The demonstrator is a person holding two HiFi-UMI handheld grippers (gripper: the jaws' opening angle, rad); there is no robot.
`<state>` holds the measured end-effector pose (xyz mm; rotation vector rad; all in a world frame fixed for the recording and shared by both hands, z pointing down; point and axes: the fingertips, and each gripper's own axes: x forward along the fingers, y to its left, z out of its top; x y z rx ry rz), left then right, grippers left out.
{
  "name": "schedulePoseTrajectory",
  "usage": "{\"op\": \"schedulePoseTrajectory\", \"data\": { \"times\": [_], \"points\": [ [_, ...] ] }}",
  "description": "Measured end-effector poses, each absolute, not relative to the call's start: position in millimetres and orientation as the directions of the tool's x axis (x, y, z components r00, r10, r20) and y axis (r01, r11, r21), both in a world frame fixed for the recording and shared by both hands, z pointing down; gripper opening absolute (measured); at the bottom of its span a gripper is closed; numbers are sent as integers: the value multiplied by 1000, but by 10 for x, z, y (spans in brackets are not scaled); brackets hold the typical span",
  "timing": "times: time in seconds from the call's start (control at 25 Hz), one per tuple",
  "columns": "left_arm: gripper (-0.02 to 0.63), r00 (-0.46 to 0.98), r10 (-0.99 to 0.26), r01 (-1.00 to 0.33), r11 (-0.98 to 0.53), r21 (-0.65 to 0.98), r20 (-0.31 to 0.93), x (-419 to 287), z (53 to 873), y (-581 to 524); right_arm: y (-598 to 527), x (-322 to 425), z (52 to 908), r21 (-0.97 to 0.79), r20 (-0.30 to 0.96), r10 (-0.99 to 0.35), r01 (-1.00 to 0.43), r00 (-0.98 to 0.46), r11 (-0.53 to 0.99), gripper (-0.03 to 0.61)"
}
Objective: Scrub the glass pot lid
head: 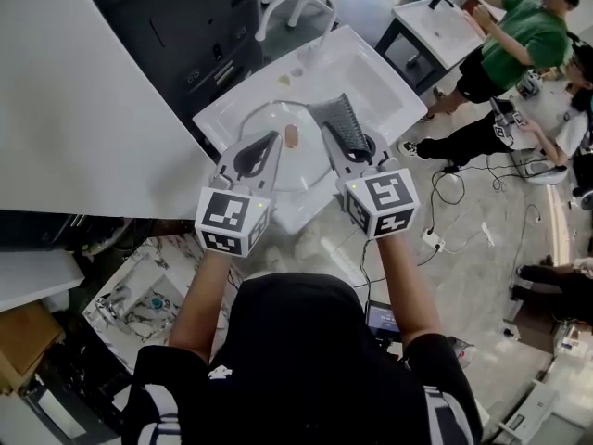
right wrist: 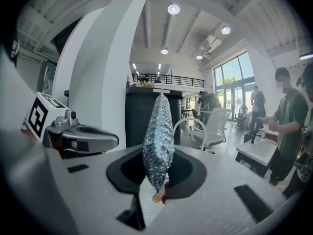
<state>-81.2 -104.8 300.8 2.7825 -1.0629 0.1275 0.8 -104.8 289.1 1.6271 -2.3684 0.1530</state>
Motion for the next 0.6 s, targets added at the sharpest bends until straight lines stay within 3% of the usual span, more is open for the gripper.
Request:
{"op": "schedulePoseTrajectory", "data": {
  "times": [0.6],
  "points": [
    [6, 700, -685, -711, -694, 109, 204, -585, 3407, -1469, -1477, 328, 3309, 11, 324, -862, -909, -390, 416, 66]
  ]
}}
